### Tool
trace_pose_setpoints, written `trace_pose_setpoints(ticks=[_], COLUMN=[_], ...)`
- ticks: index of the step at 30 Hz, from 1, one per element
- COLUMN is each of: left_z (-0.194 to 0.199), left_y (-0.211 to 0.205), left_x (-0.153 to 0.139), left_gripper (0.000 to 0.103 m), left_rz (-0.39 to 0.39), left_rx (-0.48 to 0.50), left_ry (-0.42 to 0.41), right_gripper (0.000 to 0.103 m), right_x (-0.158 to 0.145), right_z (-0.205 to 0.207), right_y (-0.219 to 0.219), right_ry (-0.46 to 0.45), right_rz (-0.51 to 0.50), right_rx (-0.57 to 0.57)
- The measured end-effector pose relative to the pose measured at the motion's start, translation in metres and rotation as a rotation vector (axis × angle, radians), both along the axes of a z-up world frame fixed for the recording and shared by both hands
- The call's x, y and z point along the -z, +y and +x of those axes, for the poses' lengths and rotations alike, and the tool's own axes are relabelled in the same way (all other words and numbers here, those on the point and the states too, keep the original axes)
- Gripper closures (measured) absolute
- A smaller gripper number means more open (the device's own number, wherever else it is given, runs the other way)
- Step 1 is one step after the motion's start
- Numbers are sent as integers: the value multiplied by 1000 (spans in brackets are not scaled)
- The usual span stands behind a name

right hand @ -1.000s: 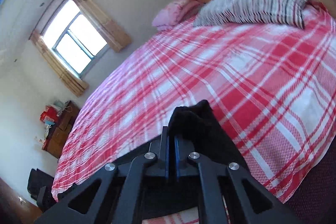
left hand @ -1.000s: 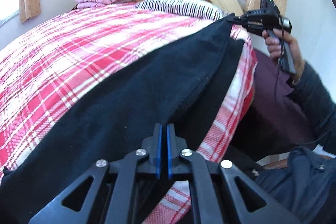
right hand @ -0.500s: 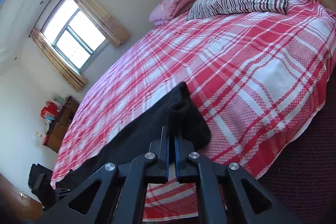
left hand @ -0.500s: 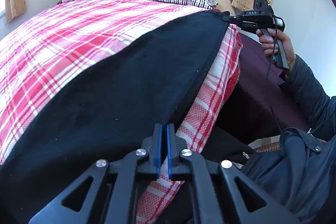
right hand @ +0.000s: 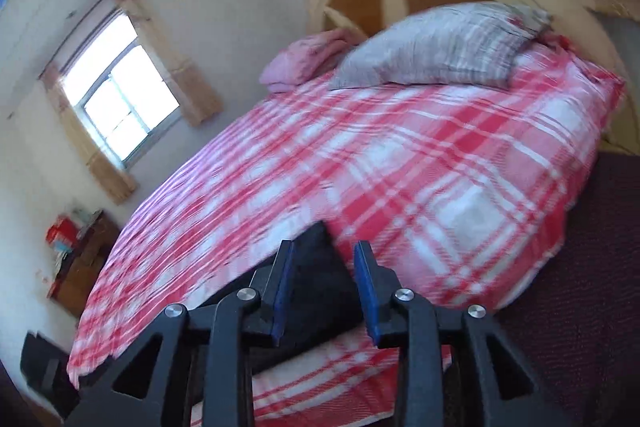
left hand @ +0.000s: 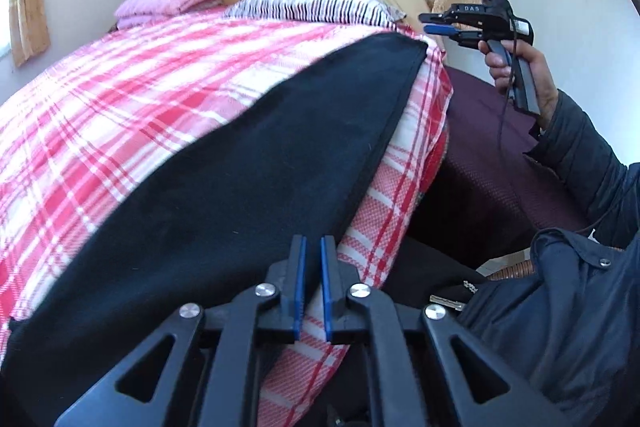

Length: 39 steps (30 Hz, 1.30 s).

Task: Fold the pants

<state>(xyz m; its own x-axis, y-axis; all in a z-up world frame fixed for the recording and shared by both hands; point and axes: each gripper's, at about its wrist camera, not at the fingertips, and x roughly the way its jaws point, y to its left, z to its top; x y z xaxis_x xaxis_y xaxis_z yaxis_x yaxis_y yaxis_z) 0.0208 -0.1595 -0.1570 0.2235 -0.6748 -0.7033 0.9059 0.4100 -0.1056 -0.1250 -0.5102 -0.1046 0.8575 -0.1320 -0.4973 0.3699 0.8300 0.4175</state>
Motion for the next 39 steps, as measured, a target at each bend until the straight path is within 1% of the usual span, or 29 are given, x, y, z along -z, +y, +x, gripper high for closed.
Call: trace_pose_setpoints(ticks=[2,3,4,6,7,9,11,14,16,18,20,21,23,24,26,28,30,31,32,33,35,37,39], left_z=[6,9,14,24,29,35,38,37,33,29,28,28,26,24,20,23,31,36,41,45,54,64,70], left_y=[8,11,16,28,35,46,59,75,79,82,84,85,87,92,103,119,143,154,167,178,199,219,231], left_x=[0,2,5,12,16,23,33,38,40,41,41,41,38,36,29,20,13,10,7,6,7,12,19], left_gripper=[95,95,95,95,95,95,95,95,94,91,91,91,91,91,91,84,58,53,44,41,40,39,39], left_rz=[3,10,20,44,57,88,115,79,76,70,58,53,61,75,119,124,98,87,72,63,65,93,102], left_rx=[-33,-54,-76,-136,-164,-203,-232,-241,-244,-240,-247,-249,-254,-258,-278,-319,-387,-429,-489,-528,-608,-706,-756], left_ry=[-7,-5,2,25,37,52,73,131,139,137,129,127,105,78,-13,-67,-76,-83,-94,-94,-87,-76,-42], right_gripper=[71,71,71,71,71,71,71,71,71,71,71,71,71,71,71,71,70,69,68,68,68,68,68], right_x=[5,11,19,33,35,33,29,35,45,60,74,85,104,111,108,100,90,87,85,83,81,82,87], right_z=[16,25,32,41,42,43,51,75,95,108,119,125,133,135,133,132,136,140,144,148,157,171,178], right_y=[15,20,24,28,32,49,76,139,190,232,260,273,290,291,290,293,302,307,314,325,345,364,376], right_ry=[19,49,98,213,225,222,217,221,235,258,283,310,397,416,409,399,371,361,352,340,315,310,310], right_rz=[10,6,-6,-54,-74,-105,-147,-213,-219,-217,-243,-258,-288,-306,-295,-312,-337,-344,-352,-367,-388,-378,-365], right_rx=[-91,-108,-99,-32,-22,-58,-127,-331,-505,-644,-714,-752,-782,-771,-771,-767,-772,-786,-805,-829,-875,-910,-934])
